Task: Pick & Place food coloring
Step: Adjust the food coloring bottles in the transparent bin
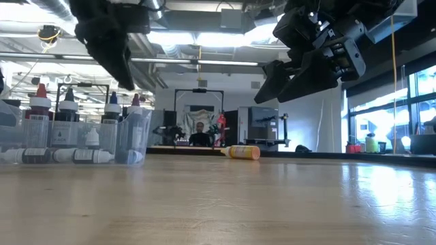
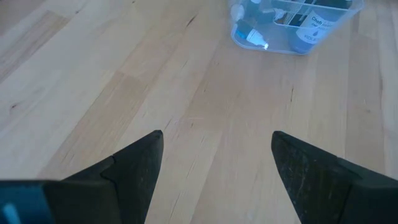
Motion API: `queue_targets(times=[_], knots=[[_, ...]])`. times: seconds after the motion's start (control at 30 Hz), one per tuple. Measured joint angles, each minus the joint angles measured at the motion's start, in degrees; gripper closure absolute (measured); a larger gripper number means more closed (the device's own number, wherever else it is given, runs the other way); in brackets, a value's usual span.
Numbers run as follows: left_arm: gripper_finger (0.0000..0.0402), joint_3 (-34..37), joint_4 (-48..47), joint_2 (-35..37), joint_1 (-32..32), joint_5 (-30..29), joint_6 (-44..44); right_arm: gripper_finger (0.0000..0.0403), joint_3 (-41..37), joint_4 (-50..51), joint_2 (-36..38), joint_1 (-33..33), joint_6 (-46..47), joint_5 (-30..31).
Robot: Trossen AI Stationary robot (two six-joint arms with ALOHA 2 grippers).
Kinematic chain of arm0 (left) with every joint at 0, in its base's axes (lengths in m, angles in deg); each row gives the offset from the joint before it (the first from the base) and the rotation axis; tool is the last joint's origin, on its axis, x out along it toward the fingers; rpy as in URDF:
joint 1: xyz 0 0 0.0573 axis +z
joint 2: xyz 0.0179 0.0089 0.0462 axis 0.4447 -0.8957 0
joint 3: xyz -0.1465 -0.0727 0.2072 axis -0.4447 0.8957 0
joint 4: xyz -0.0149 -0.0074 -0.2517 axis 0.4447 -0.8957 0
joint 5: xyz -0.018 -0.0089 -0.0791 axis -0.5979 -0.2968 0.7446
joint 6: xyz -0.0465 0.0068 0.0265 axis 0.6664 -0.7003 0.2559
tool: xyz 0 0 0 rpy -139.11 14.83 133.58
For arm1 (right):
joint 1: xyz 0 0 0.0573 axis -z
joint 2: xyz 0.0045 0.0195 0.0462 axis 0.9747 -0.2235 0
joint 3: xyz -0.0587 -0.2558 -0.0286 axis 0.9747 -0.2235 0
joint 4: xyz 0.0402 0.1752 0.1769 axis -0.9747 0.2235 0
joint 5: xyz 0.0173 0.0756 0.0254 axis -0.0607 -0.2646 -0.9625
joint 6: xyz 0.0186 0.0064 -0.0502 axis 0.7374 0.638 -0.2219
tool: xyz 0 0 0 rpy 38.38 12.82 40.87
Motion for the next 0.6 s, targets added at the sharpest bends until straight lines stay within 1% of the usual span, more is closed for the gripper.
queue_targets(times=[0.1,0.17,0.3,0.37,0.6], knots=[[0.0174,-1.8,-5.3,0.1,0.0,-0.2,2.2,0.0101,0.0,0.0,0.0,0.0,0.0,0.0],[0.0175,-2.1,-7.7,0.1,-0.7,-1.8,4.1,0.0101,0.0,0.0,0.0,0.0,0.1,0.0],[0.0173,-2.1,-10.0,0.0,-5.4,-6.6,5.4,0.0101,0.0,0.0,0.0,0.0,0.0,0.0],[0.0171,-2.1,-10.0,0.0,-8.0,-6.6,6.6,0.0101,0.0,0.0,0.0,0.0,0.0,0.0],[0.0175,-2.1,-13.8,-2.5,-13.6,-5.3,17.5,0.0101,0.0,0.0,0.0,0.0,0.0,0.0]])
